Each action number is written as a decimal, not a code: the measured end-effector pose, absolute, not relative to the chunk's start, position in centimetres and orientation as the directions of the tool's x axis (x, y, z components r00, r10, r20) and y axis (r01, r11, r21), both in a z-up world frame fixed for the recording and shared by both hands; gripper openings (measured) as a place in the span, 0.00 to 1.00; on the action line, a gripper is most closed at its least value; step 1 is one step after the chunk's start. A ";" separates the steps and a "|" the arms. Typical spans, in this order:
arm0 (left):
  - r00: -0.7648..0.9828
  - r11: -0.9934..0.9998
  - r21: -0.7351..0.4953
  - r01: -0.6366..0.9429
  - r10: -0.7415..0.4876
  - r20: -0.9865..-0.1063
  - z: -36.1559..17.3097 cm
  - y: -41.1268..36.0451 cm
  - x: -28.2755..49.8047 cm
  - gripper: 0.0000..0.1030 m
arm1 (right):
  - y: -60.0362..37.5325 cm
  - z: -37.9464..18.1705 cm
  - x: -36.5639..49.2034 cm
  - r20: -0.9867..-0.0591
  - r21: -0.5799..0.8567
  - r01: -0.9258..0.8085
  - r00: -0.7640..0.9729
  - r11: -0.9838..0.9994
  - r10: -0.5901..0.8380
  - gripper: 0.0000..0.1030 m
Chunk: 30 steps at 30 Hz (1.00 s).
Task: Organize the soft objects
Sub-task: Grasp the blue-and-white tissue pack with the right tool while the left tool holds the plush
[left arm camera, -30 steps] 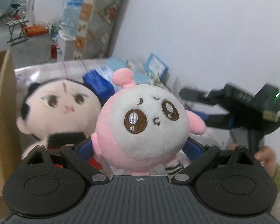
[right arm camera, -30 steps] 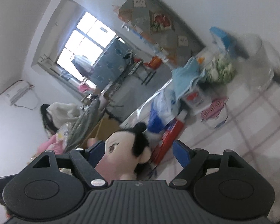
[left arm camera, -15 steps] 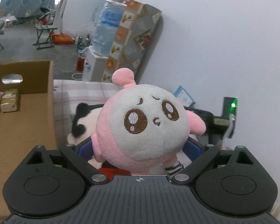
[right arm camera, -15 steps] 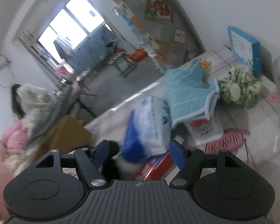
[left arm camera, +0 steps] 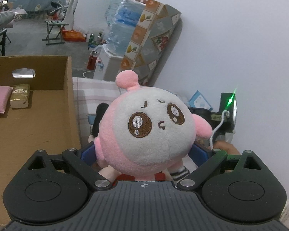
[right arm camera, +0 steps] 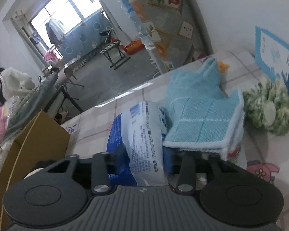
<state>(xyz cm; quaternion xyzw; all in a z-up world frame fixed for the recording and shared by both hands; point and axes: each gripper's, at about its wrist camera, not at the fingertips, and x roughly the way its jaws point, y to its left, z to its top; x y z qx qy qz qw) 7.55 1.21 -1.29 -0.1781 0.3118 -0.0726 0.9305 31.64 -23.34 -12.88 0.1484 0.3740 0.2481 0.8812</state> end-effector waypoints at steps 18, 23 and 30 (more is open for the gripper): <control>0.788 0.920 -0.391 0.005 -0.244 -0.565 -1.2 2.5 4.7 0.93 | -26.2 -6.4 24.6 -0.555 0.268 -0.375 0.693 0.887 0.460 0.28; 0.788 0.914 -0.405 0.006 -0.253 -0.561 -1.1 3.0 4.0 0.93 | -28.7 -5.3 22.1 -0.551 0.333 -0.355 0.679 0.874 0.486 0.60; 0.793 0.913 -0.408 -0.016 -0.237 -0.561 -0.7 4.0 3.4 0.93 | -28.6 -8.2 26.2 -0.518 0.528 -0.280 0.642 0.801 0.566 0.84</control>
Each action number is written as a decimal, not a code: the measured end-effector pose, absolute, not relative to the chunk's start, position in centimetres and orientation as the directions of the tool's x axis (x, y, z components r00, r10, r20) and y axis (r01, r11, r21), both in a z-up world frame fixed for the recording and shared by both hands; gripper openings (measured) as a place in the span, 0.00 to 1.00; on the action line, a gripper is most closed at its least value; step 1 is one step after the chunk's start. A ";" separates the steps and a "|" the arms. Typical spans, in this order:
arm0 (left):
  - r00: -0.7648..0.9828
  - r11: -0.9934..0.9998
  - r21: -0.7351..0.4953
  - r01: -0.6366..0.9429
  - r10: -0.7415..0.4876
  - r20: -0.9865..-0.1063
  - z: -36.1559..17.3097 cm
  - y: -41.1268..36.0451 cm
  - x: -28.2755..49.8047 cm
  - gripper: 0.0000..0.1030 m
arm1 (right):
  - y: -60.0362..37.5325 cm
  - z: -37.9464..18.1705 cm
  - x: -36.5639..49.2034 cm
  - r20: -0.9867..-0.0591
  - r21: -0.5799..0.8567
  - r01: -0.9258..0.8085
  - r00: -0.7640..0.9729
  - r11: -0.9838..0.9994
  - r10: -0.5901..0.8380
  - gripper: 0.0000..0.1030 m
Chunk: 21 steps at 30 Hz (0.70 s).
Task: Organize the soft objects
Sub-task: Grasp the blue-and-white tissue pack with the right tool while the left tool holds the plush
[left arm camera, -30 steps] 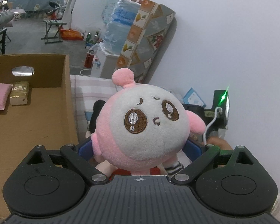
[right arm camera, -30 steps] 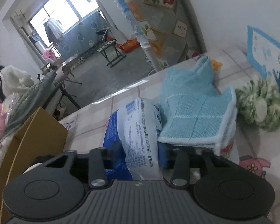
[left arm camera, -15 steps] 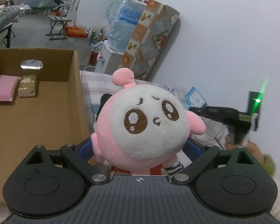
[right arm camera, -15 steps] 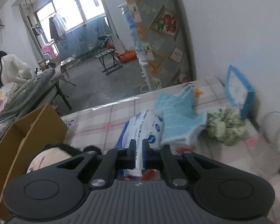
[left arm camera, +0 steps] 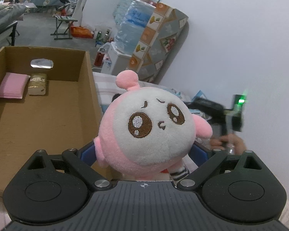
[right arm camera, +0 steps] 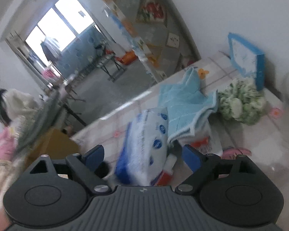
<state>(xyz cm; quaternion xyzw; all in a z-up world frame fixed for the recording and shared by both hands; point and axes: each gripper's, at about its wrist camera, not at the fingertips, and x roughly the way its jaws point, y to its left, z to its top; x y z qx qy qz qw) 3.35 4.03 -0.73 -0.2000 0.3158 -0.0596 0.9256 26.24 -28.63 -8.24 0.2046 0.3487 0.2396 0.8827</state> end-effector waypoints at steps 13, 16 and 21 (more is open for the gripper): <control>0.788 0.912 -0.408 -0.032 -0.228 -0.572 -1.3 5.0 3.4 0.93 | -22.4 -13.0 33.4 -0.620 0.460 -0.249 0.597 0.852 0.509 0.47; 0.790 0.909 -0.414 -0.035 -0.229 -0.569 -1.2 5.2 3.0 0.93 | -21.7 -12.5 32.9 -0.625 0.416 -0.272 0.608 0.868 0.490 0.39; 0.796 0.906 -0.422 -0.036 -0.229 -0.560 -1.1 5.7 2.5 0.93 | -21.7 -10.5 31.4 -0.618 0.359 -0.289 0.639 0.887 0.458 0.37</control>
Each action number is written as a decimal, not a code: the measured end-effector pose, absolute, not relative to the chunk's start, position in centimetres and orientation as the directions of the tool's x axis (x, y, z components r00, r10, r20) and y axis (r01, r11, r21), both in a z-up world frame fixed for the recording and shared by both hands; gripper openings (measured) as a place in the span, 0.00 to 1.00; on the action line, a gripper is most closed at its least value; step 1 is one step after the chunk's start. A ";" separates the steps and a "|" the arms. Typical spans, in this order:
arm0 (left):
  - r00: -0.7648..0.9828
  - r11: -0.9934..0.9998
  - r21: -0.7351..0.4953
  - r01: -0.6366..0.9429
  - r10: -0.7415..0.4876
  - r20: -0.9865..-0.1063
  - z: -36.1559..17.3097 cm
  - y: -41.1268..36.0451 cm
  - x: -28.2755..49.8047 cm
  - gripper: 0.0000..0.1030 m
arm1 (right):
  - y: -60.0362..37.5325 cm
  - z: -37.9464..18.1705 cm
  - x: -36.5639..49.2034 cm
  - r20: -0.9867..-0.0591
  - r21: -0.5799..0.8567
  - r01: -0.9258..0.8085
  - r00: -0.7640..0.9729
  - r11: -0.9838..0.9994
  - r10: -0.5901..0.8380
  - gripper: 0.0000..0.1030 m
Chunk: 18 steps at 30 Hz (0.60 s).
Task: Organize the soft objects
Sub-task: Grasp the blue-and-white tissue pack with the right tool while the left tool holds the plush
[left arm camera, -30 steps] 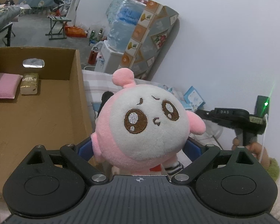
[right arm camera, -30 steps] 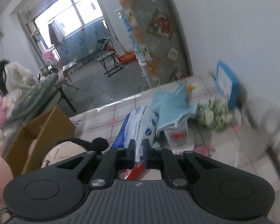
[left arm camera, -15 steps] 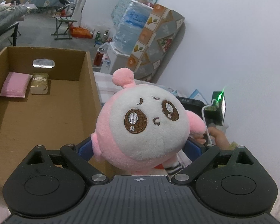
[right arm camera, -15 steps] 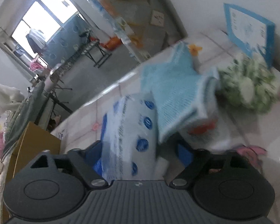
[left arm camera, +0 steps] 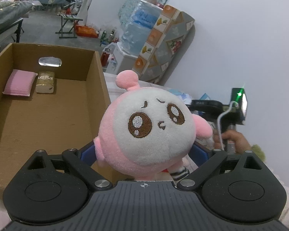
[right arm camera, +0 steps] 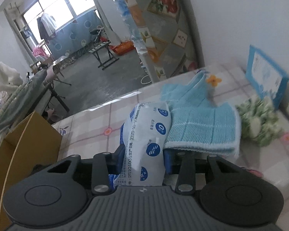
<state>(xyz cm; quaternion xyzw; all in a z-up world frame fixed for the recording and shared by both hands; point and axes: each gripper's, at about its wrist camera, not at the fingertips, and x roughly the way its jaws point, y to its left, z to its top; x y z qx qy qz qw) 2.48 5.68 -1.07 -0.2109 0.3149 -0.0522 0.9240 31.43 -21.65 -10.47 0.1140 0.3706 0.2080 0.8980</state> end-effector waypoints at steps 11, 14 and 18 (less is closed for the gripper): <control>0.805 0.901 -0.432 -0.035 -0.231 -0.547 -0.9 6.6 1.2 0.93 | -25.3 -5.6 24.9 -0.641 0.186 -0.313 0.680 0.931 0.356 0.37; 0.809 0.900 -0.433 -0.043 -0.223 -0.544 -0.6 7.0 0.7 0.93 | -26.0 -4.9 22.0 -0.667 0.076 -0.343 0.681 0.936 0.303 0.37; 0.820 0.899 -0.435 -0.050 -0.211 -0.531 -0.3 7.3 0.0 0.93 | -25.4 -4.7 17.5 -0.691 -0.170 -0.377 0.705 0.911 0.163 0.37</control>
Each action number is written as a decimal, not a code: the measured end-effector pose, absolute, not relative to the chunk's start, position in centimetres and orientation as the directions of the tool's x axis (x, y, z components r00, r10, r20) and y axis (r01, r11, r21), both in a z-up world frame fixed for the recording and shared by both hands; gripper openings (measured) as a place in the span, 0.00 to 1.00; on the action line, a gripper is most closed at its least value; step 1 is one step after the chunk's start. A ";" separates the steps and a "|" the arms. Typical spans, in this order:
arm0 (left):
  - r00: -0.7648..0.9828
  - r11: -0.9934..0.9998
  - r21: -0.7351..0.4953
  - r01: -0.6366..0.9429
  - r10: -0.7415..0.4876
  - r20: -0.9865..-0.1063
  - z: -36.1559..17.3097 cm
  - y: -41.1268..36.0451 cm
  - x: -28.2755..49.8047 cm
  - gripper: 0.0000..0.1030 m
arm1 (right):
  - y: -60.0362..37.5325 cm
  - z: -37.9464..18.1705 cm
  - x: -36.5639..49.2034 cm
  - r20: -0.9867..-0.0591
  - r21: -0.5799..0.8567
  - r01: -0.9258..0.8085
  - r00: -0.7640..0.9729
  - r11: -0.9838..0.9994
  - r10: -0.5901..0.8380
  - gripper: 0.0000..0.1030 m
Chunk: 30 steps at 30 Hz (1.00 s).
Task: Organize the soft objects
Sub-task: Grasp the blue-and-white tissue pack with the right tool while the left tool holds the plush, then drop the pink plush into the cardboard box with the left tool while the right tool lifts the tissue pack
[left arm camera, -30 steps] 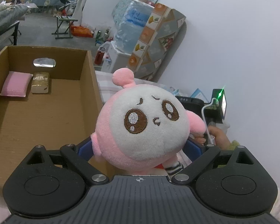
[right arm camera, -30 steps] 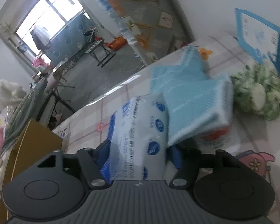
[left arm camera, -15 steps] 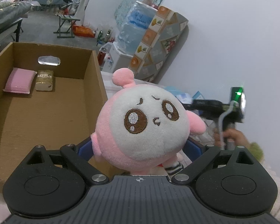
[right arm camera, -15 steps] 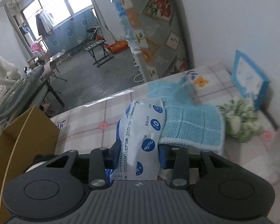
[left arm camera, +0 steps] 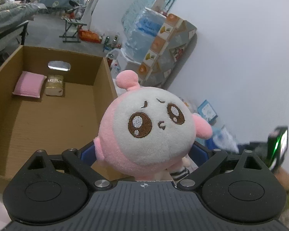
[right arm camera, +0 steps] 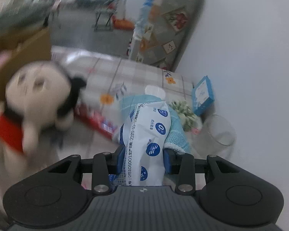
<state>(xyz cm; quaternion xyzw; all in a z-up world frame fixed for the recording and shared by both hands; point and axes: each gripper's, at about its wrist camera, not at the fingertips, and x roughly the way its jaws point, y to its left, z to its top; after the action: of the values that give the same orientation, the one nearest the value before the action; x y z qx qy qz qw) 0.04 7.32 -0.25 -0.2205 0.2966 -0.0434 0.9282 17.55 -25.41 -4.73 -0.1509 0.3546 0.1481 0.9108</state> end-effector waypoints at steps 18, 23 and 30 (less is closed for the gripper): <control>0.826 0.897 -0.434 -0.081 -0.183 -0.534 0.0 8.4 -1.5 0.93 | -18.8 -10.8 3.5 -0.610 -0.534 -0.503 0.786 0.680 0.103 0.46; 0.828 0.891 -0.446 -0.087 -0.184 -0.529 0.0 8.9 -1.7 0.93 | -17.6 -11.6 2.6 -0.577 -0.601 -0.487 0.813 0.634 0.078 0.56; 0.824 0.882 -0.462 -0.087 -0.197 -0.531 -0.4 9.5 -1.5 0.93 | -17.7 -9.9 1.5 -0.632 -0.454 -0.566 0.749 0.688 0.199 0.59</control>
<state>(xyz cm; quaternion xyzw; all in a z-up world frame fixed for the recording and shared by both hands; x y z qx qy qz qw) -1.50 9.45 -0.37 -0.2407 0.2947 -0.0297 0.9243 1.51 -17.70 -9.91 -0.3293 0.2790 0.2185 0.8752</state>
